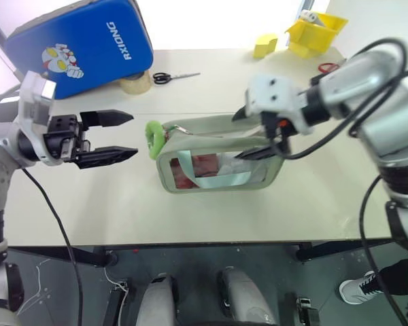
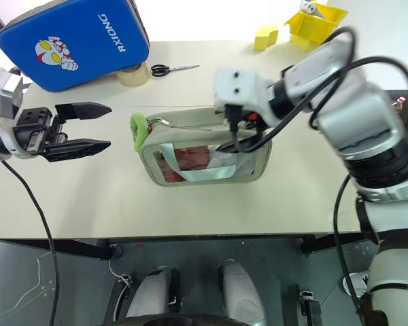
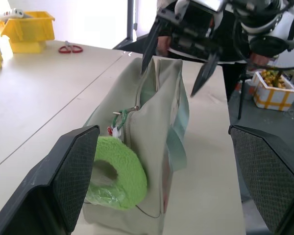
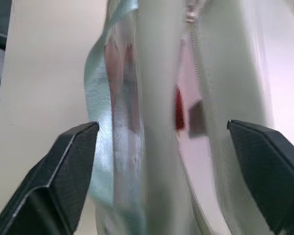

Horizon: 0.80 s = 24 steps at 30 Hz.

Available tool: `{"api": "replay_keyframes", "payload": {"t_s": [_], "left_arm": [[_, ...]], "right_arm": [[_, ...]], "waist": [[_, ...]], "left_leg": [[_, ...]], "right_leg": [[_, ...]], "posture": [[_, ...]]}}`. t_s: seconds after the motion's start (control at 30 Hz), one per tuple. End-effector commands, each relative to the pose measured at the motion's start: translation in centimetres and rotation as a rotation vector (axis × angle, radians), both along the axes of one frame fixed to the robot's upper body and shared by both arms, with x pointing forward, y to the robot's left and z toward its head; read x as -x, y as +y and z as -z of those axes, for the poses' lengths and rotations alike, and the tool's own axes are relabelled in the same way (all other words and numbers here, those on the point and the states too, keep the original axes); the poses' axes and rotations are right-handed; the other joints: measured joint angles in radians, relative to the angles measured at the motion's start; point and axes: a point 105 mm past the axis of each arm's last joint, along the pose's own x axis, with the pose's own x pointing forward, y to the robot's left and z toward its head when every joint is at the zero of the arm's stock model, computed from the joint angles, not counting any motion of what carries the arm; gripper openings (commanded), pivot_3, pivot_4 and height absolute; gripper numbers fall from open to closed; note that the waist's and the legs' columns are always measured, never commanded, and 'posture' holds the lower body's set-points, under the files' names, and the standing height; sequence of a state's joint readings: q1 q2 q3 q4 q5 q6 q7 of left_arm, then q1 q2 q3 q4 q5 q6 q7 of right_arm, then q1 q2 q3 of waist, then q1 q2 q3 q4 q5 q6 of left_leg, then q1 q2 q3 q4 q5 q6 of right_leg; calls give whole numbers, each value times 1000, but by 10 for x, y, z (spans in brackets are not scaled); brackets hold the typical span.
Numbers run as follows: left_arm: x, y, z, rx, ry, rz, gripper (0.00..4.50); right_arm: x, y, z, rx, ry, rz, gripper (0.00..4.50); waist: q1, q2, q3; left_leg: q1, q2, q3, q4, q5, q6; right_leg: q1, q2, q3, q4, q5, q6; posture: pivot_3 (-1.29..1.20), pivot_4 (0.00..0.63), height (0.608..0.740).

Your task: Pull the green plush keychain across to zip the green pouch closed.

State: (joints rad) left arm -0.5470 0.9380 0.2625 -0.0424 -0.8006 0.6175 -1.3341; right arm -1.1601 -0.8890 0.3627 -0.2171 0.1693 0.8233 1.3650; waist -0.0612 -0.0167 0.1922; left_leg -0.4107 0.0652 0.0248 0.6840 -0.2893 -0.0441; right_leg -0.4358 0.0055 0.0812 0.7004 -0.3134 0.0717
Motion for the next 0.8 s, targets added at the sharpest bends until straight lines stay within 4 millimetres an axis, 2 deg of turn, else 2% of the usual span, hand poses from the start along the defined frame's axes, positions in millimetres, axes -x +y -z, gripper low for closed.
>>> {"api": "replay_keyframes", "payload": {"t_s": [0.03,0.3,0.43,0.57,0.67,0.8], "left_arm": [[0,-1,-8,-2,-45,9,4500],[-3,-1,-8,-13,-44,11,4500],[-4,-1,-4,-34,-40,5,4500],[-2,-4,0,-37,-36,6,4500],[-4,-3,2,-51,-30,-5,4500],[-11,1,11,-82,-21,-45,4500]], "right_arm": [[10,-18,-25,-29,-78,2,4470],[8,-49,-18,-39,-87,99,4470],[8,-58,-14,-52,-96,135,4470],[11,-68,6,-26,-73,164,4470],[12,-70,20,-25,-42,170,3563],[5,-70,36,-21,-30,195,1504]], "waist": [[2,0,0],[0,0,0],[1,0,0],[6,0,0],[8,0,0],[9,0,0]], "left_leg": [[0,0,0,0,0,0],[1,0,0,0,0,0],[1,0,0,0,0,0],[1,0,0,0,0,0],[1,0,1,0,0,0],[1,0,0,0,0,0]], "right_leg": [[0,0,0,0,0,0],[1,1,0,0,0,0],[1,1,1,0,0,0],[1,1,0,0,0,0],[1,1,1,0,0,0],[1,1,1,0,0,0]], "posture": [[0,150,737],[0,150,737],[0,150,737],[0,150,737],[0,150,737],[0,150,737]]}}
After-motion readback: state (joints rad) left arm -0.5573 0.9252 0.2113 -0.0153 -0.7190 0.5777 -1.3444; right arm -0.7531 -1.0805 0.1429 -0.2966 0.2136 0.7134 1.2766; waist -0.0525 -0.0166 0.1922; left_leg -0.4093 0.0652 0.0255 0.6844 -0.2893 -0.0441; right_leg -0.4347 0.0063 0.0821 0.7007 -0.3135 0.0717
